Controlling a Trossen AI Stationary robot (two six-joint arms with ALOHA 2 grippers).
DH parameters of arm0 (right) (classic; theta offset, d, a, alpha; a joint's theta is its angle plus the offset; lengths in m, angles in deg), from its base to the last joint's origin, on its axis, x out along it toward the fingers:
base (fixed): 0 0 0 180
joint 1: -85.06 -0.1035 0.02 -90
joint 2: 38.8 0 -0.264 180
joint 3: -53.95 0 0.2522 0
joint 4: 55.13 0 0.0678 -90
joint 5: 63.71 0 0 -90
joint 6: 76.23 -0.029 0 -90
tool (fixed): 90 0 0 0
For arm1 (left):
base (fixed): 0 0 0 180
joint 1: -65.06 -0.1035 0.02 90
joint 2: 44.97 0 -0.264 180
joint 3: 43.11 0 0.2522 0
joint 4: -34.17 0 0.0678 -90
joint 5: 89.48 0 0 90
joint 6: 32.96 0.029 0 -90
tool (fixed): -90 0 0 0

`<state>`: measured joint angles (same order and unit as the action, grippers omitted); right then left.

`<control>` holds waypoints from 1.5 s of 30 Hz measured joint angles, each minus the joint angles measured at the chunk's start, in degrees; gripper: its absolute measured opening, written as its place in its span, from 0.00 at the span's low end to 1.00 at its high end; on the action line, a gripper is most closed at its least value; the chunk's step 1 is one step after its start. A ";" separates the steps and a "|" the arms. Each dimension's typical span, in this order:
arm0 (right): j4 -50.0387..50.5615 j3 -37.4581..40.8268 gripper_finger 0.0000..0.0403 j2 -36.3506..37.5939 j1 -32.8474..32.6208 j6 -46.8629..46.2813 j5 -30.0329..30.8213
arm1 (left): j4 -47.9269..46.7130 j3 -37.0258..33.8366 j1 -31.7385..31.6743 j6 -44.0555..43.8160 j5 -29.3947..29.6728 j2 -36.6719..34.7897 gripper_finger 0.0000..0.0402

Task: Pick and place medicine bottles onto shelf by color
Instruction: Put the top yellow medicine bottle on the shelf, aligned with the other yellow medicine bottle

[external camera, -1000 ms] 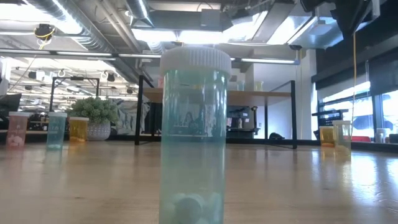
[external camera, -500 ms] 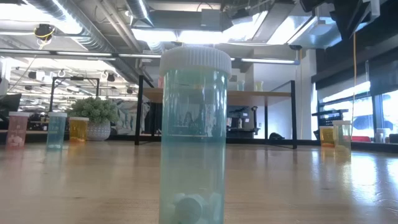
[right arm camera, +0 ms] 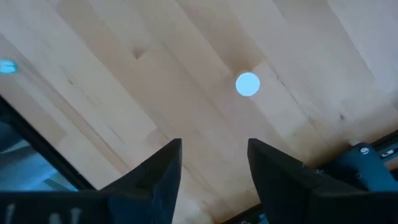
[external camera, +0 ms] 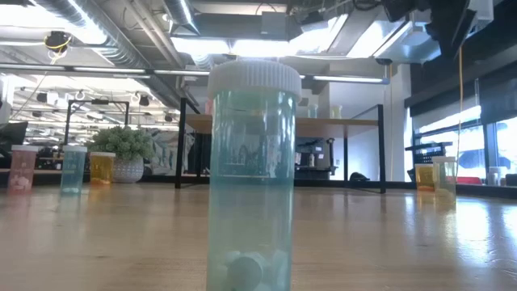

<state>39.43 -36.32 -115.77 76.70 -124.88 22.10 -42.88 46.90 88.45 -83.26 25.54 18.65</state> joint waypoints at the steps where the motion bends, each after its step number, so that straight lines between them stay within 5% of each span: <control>1: 0.00 -0.02 0.47 -0.77 0.00 1.10 0.00 | -0.02 -0.02 -0.02 0.00 0.02 0.00 0.07; 19: 0.11 0.00 0.49 -12.85 3.06 7.30 1.51 | 0.00 -0.02 -0.01 -0.13 0.00 0.01 0.07; 45: -7.99 11.76 0.49 -4.45 3.21 6.99 -0.44 | 4.05 -0.02 -0.01 -0.09 1.20 0.02 0.07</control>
<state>31.44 -24.56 -120.23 79.91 -117.88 21.67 -38.83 46.87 88.44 -83.35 26.74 18.67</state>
